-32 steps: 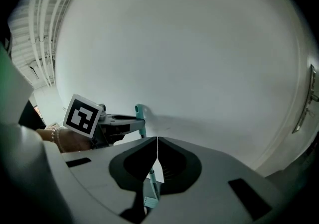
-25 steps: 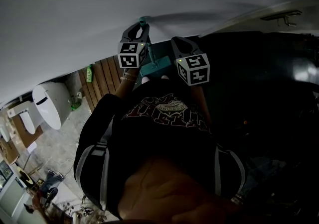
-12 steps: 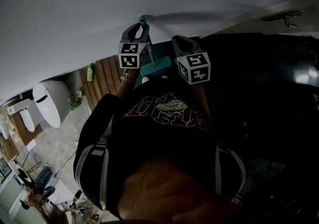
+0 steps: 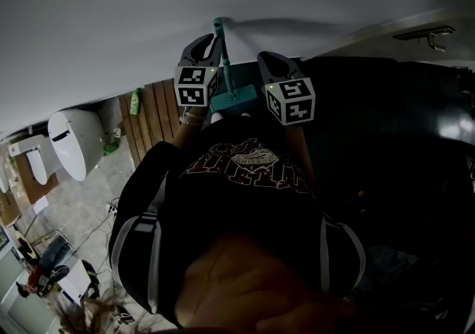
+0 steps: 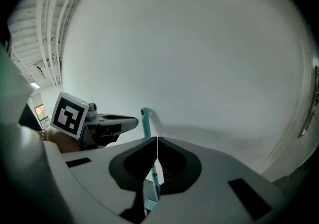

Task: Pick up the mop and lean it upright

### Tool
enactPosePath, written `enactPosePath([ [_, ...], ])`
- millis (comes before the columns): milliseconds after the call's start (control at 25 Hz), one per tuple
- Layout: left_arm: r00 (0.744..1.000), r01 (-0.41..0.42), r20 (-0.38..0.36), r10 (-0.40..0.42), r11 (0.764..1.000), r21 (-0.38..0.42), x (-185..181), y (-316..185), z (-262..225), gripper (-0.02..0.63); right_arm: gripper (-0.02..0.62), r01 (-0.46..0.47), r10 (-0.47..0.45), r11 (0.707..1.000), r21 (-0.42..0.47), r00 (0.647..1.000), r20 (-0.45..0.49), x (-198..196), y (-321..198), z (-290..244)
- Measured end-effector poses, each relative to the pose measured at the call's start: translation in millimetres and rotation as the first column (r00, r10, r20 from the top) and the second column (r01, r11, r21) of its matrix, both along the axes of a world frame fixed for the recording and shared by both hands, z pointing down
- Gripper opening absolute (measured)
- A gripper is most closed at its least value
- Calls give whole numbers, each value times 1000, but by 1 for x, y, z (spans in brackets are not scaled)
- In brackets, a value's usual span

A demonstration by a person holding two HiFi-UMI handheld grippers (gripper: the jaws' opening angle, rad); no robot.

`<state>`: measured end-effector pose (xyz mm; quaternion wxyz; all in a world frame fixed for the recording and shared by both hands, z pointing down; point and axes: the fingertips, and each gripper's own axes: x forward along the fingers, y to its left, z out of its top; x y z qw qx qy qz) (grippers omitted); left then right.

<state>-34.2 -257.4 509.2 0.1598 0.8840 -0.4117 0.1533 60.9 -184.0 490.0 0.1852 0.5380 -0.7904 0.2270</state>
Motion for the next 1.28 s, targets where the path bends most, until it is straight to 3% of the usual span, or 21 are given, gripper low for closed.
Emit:
enactPosePath([
  [280,999,27,-20,-27,1000,12,-12,18,-16,48,20,54,-54,998,18,998,9,-15,5,-6],
  [1280,990,114,-86,-113,993,7,-35,119,-45,46,20,179,-183,982,63,981,67,-46,46,-18],
])
